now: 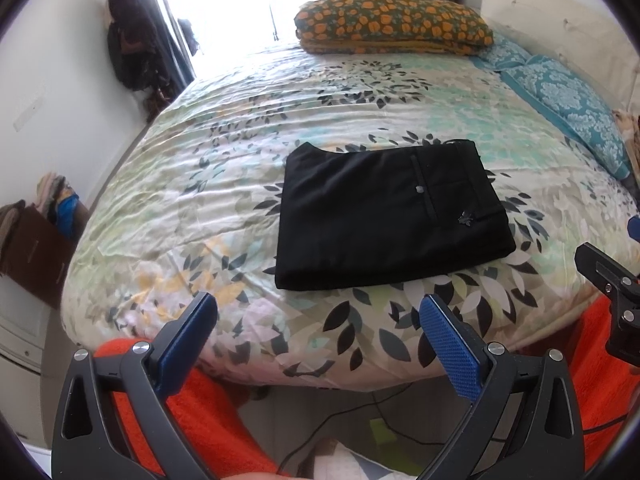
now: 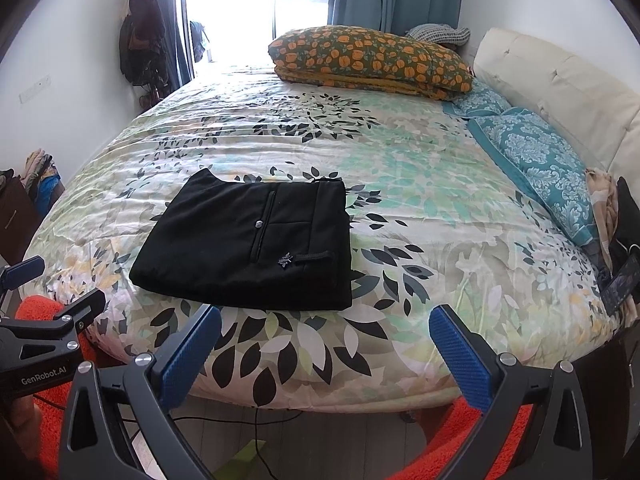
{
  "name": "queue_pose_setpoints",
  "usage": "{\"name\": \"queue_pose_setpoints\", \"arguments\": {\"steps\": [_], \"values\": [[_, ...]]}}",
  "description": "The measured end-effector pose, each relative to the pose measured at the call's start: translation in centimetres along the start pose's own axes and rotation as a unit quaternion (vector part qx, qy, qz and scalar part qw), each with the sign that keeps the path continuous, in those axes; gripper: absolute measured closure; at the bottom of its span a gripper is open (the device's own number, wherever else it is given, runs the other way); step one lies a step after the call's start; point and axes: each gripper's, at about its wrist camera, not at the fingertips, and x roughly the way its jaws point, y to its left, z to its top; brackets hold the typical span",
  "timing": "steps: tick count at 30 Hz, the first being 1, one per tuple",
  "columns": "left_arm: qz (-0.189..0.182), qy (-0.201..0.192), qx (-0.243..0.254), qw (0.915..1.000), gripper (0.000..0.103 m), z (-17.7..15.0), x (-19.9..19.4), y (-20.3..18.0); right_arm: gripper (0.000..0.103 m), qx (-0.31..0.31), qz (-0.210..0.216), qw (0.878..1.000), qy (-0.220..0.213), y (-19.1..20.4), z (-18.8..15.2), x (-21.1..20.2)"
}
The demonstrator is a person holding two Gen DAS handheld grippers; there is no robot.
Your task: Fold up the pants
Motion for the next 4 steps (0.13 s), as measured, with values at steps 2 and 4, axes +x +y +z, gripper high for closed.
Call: {"name": "queue_pose_setpoints", "arguments": {"steps": [2, 4], "values": [[-0.003, -0.010, -0.003, 0.9999, 0.001, -0.01, -0.24, 0.16, 0.000, 0.000, 0.000, 1.000, 0.000, -0.03, 0.02, 0.01], [-0.001, -0.016, 0.002, 0.9999, 0.001, 0.04, -0.45, 0.14, 0.000, 0.000, 0.000, 1.000, 0.000, -0.04, 0.03, 0.01]]}}
